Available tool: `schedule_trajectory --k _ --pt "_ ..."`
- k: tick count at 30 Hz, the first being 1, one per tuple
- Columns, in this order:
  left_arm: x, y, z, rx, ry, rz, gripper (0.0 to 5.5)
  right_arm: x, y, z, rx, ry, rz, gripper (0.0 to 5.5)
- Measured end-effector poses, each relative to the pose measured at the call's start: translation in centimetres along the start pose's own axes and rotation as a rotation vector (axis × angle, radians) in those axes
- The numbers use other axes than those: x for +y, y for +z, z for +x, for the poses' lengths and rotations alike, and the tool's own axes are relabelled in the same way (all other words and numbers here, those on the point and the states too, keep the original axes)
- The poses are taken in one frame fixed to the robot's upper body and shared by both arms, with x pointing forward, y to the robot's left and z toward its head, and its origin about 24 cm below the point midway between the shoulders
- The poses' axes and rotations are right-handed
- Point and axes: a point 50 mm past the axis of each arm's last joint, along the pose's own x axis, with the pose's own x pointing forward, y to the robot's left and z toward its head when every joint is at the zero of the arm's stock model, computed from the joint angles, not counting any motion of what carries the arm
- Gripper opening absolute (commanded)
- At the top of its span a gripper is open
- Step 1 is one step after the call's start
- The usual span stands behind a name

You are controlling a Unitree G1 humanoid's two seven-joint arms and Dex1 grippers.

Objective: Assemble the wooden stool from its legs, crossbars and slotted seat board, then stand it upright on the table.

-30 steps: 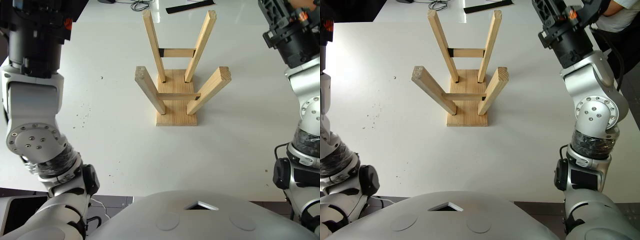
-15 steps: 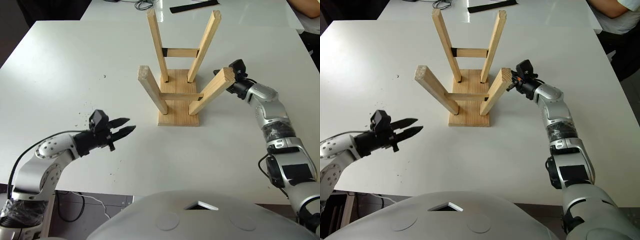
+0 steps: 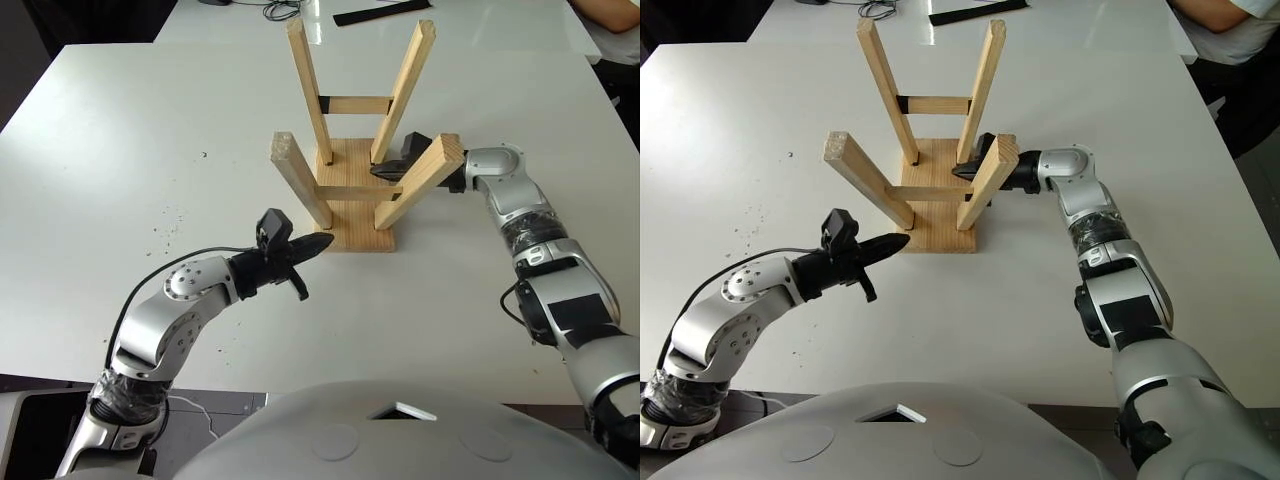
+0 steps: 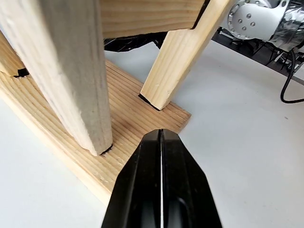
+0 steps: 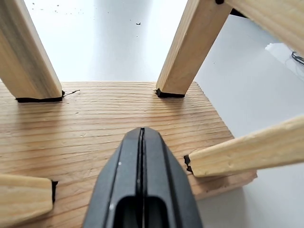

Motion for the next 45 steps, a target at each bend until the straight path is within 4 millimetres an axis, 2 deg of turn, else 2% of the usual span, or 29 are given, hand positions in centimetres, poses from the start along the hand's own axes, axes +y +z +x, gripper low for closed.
schedule_trajectory --k 5,7,10,15,19,21,23,26,30,31,33,36,38,39,40,41,43,45 --pt "0.2 0.4 1.2 -0.019 0.001 0.012 0.02 0.3 0.3 0.3 0.007 0.126 -0.025 0.0" --pt "0.2 0.4 1.2 -0.018 0.004 0.018 0.02 0.6 1.0 -0.5 -0.032 0.22 -0.025 0.0" --pt "0.7 0.4 0.9 -0.005 0.034 0.038 0.02 1.5 1.6 -2.9 -0.063 0.344 -0.009 0.0" --pt "3.0 0.2 -0.6 0.017 0.132 0.06 0.02 6.0 2.4 -3.1 -0.17 0.491 0.07 0.0" --pt "6.6 0.6 -1.9 0.021 0.259 0.105 0.02 11.1 3.9 -2.1 -0.276 0.542 0.179 0.0" --pt "8.3 1.1 -2.7 0.032 0.306 0.143 0.02 12.8 4.3 -1.7 -0.31 0.511 0.24 0.0" --pt "9.3 1.7 -3.3 0.027 0.32 0.172 0.02 13.6 3.7 -1.8 -0.298 0.446 0.299 0.0" --pt "10.0 2.3 -4.1 0.014 0.338 0.197 0.02 14.2 1.9 -3.7 -0.224 0.37 0.359 0.0" --pt "9.6 2.1 -6.1 0.003 0.39 0.187 0.02 15.8 -2.2 -8.6 -0.006 0.323 0.393 0.0" --pt "8.7 1.0 -7.1 0.025 0.404 0.16 0.02 15.2 -3.7 -10.5 0.073 0.258 0.404 0.0" --pt "7.2 -1.0 -8.4 0.077 0.405 0.117 0.02 12.7 -4.8 -12.2 0.133 0.099 0.38 0.0" --pt "6.0 -3.6 -11.8 0.175 0.441 0.058 0.02 7.4 -4.8 -13.3 0.158 -0.197 0.286 0.0" --pt "5.5 -4.2 -13.2 0.232 0.437 0.052 0.02 4.6 -4.7 -13.6 0.169 -0.36 0.234 0.0" --pt "5.3 -4.2 -13.3 0.243 0.421 0.053 0.02 3.9 -4.7 -13.5 0.172 -0.403 0.218 0.0" --pt "5.0 -4.4 -13.0 0.252 0.398 0.054 0.02 3.2 -4.9 -12.8 0.17 -0.432 0.21 0.0" --pt "4.6 -4.7 -11.9 0.252 0.357 0.051 0.02 2.9 -5.3 -11.4 0.168 -0.432 0.212 0.0" --pt "3.8 -5.1 -9.1 0.223 0.276 0.037 0.02 4.1 -6.8 -8.7 0.188 -0.358 0.243 0.0" --pt "3.3 -5.2 -6.6 0.188 0.221 0.044 0.02 5.1 -7.4 -7.3 0.179 -0.311 0.24 0.0"
